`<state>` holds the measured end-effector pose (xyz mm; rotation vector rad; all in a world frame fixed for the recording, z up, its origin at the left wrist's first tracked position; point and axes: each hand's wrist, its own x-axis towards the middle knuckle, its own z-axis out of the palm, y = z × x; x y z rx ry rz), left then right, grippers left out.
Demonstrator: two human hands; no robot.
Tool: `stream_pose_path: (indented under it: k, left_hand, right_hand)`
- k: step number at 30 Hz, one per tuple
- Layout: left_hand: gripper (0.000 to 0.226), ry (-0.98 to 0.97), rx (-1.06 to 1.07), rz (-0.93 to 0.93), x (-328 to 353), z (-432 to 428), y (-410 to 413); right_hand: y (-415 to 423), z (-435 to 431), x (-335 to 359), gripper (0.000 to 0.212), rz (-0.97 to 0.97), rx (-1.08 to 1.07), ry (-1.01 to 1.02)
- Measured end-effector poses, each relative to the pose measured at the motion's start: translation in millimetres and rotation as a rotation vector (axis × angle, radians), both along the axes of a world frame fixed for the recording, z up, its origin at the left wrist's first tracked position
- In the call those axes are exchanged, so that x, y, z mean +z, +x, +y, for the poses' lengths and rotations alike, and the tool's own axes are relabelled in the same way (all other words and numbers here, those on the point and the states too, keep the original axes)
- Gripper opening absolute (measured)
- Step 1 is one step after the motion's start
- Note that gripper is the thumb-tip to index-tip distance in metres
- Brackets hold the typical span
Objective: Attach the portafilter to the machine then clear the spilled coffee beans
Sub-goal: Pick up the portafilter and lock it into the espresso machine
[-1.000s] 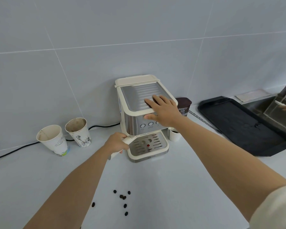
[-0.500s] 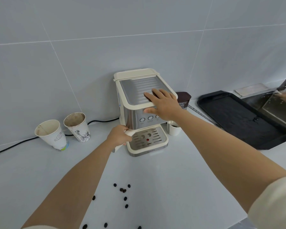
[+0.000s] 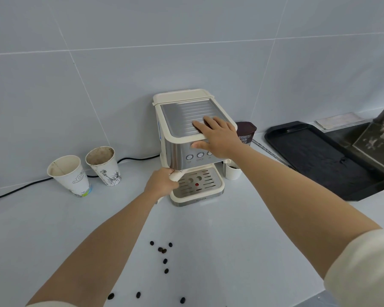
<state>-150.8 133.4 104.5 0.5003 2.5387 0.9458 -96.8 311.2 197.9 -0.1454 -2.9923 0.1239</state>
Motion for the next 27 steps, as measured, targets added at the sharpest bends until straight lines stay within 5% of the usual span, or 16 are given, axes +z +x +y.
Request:
stream_pose_path:
  k: [20, 27]
  left_hand:
    - [0.028, 0.023, 0.107, 0.056, -7, 25, 45]
    - [0.030, 0.428, 0.292, -0.405, -10, 38, 56]
  right_hand:
    - [-1, 0, -1, 0.066, 0.002, -0.006, 0.006]
    - [0, -1, 0, 0.065, 0.002, -0.005, 0.007]
